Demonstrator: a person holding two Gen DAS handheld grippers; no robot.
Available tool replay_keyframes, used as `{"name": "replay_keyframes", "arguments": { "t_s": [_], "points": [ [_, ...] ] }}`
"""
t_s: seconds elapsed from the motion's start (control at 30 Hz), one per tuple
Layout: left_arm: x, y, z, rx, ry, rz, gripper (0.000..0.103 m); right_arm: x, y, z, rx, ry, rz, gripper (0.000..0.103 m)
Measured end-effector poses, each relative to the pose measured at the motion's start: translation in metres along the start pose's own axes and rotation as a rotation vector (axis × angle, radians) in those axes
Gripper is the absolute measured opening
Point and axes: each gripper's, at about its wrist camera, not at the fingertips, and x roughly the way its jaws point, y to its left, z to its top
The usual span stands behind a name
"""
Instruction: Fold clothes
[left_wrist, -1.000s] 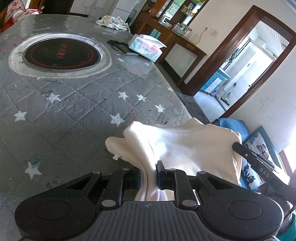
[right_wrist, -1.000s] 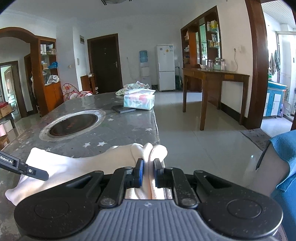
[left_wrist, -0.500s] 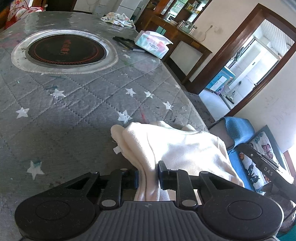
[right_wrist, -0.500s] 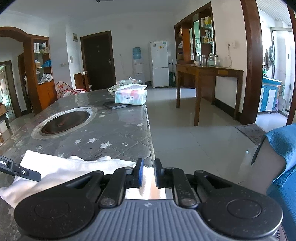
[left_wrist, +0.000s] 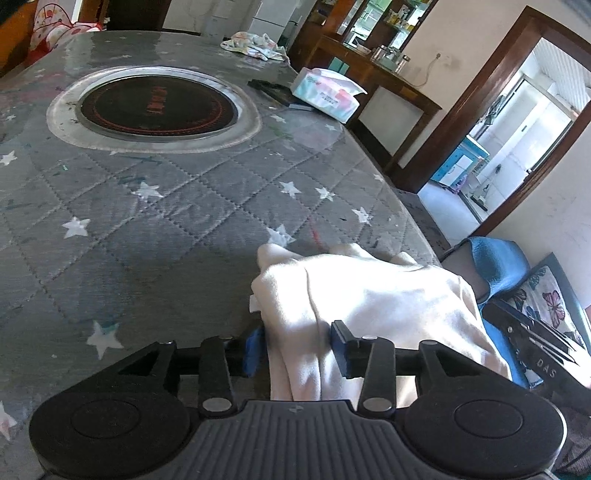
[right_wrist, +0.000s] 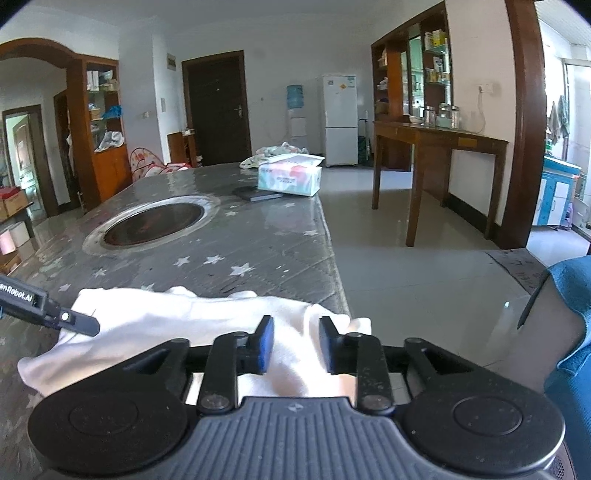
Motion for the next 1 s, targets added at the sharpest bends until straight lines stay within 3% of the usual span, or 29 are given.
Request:
{"name": "replay_keyframes", "arguments": {
  "t_s": [0.3,0.5,1.0],
  "points": [
    [-0.005,0.003,-0.003,0.006,-0.016,0.034,0.051,-0.001,0.027,-0.010,-0.095,0.025,0.043,0.054],
    [-0.009,-0.001,-0.009,0.040,-0.026,0.062,0.055,0.001,0.046,-0.018,-0.169,0.046,0.069,0.060],
    [-0.021,-0.020,-0.038,0.252,-0.071,0.155,0.069,-0.021,0.067,-0.041,-0.320,0.063,0.076,0.073]
  ]
}}
